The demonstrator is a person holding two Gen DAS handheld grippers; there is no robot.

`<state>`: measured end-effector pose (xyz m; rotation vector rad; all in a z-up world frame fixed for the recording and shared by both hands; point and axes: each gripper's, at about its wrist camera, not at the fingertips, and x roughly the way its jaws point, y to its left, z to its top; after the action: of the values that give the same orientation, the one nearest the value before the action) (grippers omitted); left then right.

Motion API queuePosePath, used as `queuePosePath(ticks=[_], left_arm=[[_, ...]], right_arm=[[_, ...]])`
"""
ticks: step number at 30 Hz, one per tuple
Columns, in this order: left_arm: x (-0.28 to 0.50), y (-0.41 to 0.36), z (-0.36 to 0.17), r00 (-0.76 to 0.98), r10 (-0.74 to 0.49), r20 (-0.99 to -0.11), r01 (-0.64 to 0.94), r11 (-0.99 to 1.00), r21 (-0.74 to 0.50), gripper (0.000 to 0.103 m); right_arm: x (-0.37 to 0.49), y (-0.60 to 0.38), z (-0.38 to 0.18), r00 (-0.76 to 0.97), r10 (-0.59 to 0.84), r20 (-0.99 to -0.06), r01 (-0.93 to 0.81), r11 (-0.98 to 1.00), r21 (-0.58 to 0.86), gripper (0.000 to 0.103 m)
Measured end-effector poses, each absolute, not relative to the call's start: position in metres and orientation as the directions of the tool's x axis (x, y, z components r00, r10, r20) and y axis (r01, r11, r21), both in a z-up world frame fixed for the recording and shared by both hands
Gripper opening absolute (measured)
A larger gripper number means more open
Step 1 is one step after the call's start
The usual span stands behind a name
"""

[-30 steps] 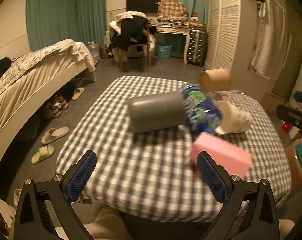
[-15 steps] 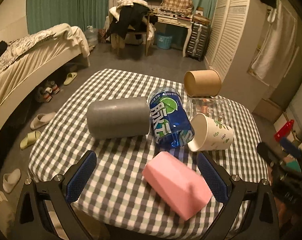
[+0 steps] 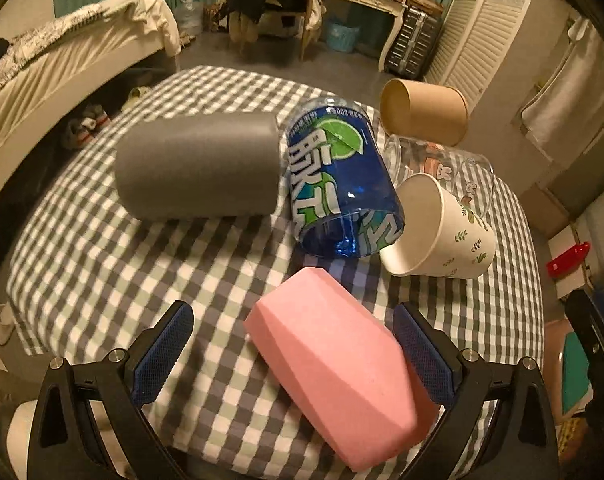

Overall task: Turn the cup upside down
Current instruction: 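Rotate the pink cup in the left gripper so its bottom faces up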

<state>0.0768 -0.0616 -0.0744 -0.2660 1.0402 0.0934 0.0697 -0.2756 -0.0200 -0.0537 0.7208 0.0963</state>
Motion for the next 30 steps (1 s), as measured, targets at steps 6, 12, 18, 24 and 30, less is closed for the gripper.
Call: queuePosePath(ticks=[6,12,18,24,30], left_arm=[[0.082,-0.061,-0.080,0.466,-0.170,-0.868,-0.162,0.948,-0.272,0.081],[0.079,-0.072,-0.078,0.436,-0.183,-0.881,-0.109,0.961,-0.254,0.078],[0.072,-0.081,-0.072,0.434,-0.204,-0.877,-0.070,0.963,-0.259,0.062],[0.080,-0.083,-0.076,0.393,-0.201,-0.897,-0.073,0.966,-0.248,0.069],[0.091,-0.088,-0.087,0.315,-0.162,-0.935,-0.055,0.981,-0.188,0.080]], right_arm=[[0.068,-0.281,-0.019,0.748,0.071,-0.660,-0.098,0.995,-0.003,0.094],[0.068,-0.283,-0.017,0.750,0.076,-0.657,-0.092,0.996,0.010,0.094],[0.064,-0.282,-0.014,0.760,0.090,-0.643,-0.102,0.995,0.019,0.094],[0.065,-0.287,-0.014,0.761,0.078,-0.644,-0.085,0.996,0.020,0.094],[0.064,-0.289,-0.012,0.763,0.079,-0.642,-0.084,0.996,0.022,0.094]])
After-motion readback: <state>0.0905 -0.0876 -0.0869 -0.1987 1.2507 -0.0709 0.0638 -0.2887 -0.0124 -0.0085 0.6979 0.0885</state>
